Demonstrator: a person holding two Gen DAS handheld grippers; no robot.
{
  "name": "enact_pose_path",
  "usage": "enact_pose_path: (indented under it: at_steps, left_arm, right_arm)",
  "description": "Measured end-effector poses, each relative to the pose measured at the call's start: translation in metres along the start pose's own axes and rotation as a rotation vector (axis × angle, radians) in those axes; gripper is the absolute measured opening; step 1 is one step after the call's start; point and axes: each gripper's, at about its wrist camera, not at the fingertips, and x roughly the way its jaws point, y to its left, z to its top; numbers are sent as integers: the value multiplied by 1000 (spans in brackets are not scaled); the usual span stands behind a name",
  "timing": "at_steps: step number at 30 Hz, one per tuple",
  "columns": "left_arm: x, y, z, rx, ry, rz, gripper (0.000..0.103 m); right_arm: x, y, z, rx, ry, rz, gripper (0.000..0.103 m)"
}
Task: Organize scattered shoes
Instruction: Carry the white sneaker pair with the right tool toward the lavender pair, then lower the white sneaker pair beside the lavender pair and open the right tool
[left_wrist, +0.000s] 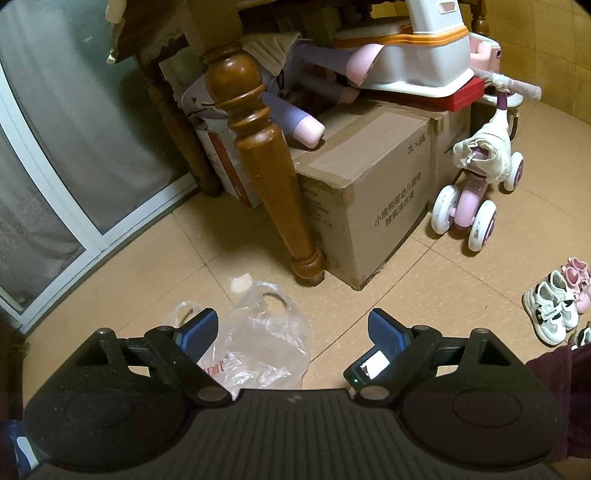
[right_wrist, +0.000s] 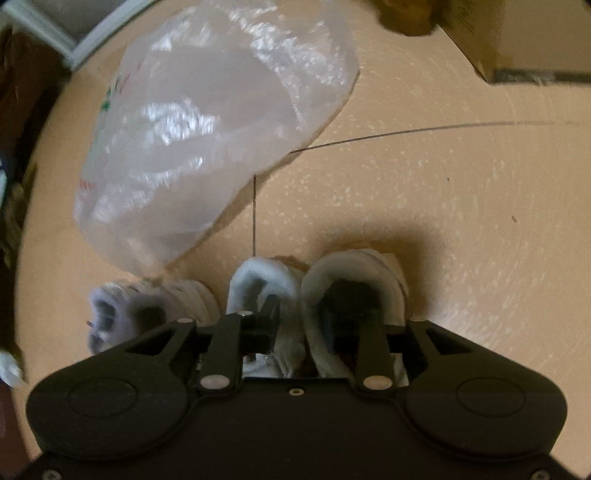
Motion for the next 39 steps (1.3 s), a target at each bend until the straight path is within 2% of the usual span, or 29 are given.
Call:
enact_pose_path:
  at_steps: [4, 6, 9, 13, 16, 17, 20, 26, 29, 34, 39]
  left_arm:
    - [-1, -8, 8, 5, -6, 2, 89]
    - [-2, -14, 13, 8, -11, 5, 89]
    - [-4, -22, 20, 12, -19, 8, 89]
    - [-11, -37, 31, 14, -27, 18, 89]
    - [-17, -54, 31, 26, -17, 23, 89]
    - [-20, -59, 31, 30, -14, 24, 89]
    - [-27, -76, 31, 42, -4, 28, 89]
    - [-40, -109, 31, 66, 16, 36, 89]
    - [-43, -126, 16, 113, 66, -1, 89]
    - [-43, -151, -9, 175, 158, -57, 89]
    - [-31, -139, -21, 106, 186, 5, 89]
  right_arm:
    - [-41, -13, -3, -39, -44, 81, 38]
    - [-63, -29, -4, -71, -55, 81, 39]
    - [-84, -58, -4, -72, -60, 58, 39]
    - [-119, -119, -10, -11, -74, 10, 40]
    - [-141, -151, -17, 11, -77, -6, 46]
    - [-150, -161, -20, 5, -81, -9, 49]
    - [-172, -184, -29, -24, -85, -25, 50]
    - [-221, -230, -55, -76, -89, -145, 50]
    - [-247, -248, -67, -71, -96, -195, 50]
    - [-297, -267, -90, -61, -121, -213, 51]
    - [-350, -286, -116, -54, -160, -218, 54]
